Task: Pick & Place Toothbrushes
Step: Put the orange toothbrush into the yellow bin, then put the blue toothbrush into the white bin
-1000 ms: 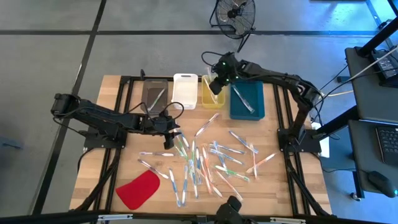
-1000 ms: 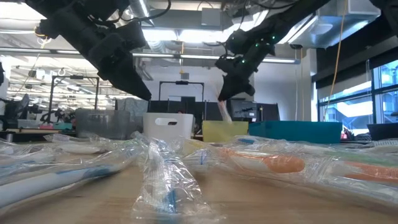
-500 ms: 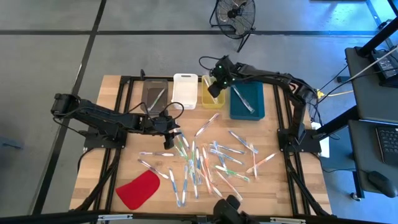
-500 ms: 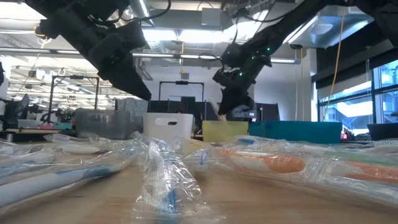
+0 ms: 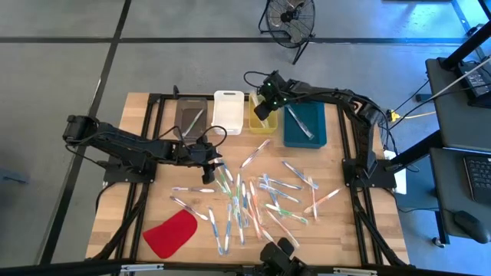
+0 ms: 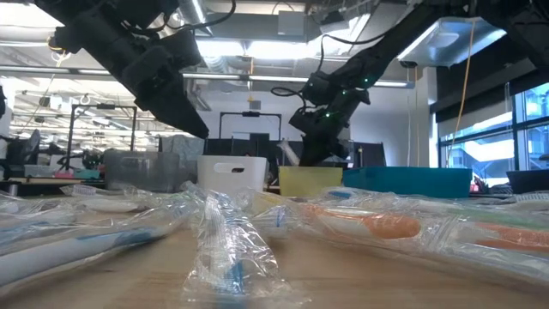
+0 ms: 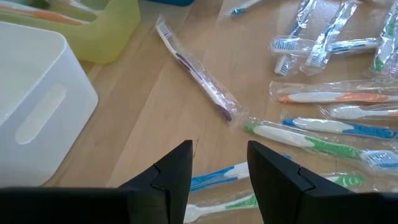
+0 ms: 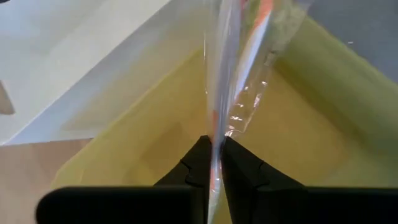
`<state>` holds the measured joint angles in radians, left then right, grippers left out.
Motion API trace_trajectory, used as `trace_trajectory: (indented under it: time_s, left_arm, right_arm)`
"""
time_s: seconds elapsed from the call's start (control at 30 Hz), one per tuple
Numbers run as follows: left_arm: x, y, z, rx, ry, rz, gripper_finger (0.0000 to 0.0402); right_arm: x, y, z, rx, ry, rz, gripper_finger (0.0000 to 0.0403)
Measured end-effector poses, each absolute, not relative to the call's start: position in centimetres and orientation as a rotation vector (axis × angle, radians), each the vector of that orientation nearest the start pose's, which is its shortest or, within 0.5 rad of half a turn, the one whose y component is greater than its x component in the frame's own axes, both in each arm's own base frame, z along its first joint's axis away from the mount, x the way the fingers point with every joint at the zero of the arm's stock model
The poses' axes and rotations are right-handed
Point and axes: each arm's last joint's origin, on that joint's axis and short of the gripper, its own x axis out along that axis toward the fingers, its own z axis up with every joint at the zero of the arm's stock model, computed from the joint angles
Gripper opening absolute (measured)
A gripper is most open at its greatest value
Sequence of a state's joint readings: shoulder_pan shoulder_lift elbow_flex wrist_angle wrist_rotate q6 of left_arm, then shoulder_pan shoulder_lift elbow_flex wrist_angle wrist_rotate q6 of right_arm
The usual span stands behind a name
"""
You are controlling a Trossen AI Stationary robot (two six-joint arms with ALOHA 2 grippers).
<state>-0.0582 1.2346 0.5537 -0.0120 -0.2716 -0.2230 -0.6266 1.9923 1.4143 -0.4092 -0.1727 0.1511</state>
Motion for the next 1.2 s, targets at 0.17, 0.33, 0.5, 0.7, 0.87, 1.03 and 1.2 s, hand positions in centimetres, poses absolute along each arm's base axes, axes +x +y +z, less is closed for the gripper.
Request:
trace_trajectory:
  time_s: [0.17, 0.33, 0.5, 0.7, 0.87, 1.03, 1.2]
  left_arm:
    - [23.47, -0.59, 18.4, -0.099, 0.658, 0.28, 0.0148]
    - [23.47, -0.59, 18.4, -0.099, 0.658, 0.28, 0.0148]
    - [23.47, -0.59, 18.4, -0.1, 0.658, 0.279, 0.0148]
    - [23.47, -0.59, 18.4, -0.1, 0.658, 0.278, 0.0148]
    - [23.47, -0.59, 18.4, -0.1, 0.658, 0.278, 0.0148]
    - [23.47, -0.6, 18.4, -0.1, 0.659, 0.277, 0.0148]
    - [23.34, -0.59, 18.25, -0.097, 0.679, 0.277, 0.0148]
  right_arm:
    - [34.25, -24.38, 18.12, 0.505, 0.877, -0.525, 0.0035]
    - [34.25, -24.41, 17.87, 0.503, 0.888, -0.543, 0.0025]
    - [34.06, -24.25, 17.37, 0.537, 0.926, -0.549, 0.0033]
    - [34.02, -24.28, 17.29, 0.529, 0.931, -0.563, 0.0048]
    - [34.03, -24.3, 17.3, 0.523, 0.931, -0.572, 0.0063]
    - [34.02, -24.31, 17.3, 0.522, 0.93, -0.572, 0.0091]
    - [33.83, -24.21, 17.72, 0.531, 0.928, -0.499, 0.0126]
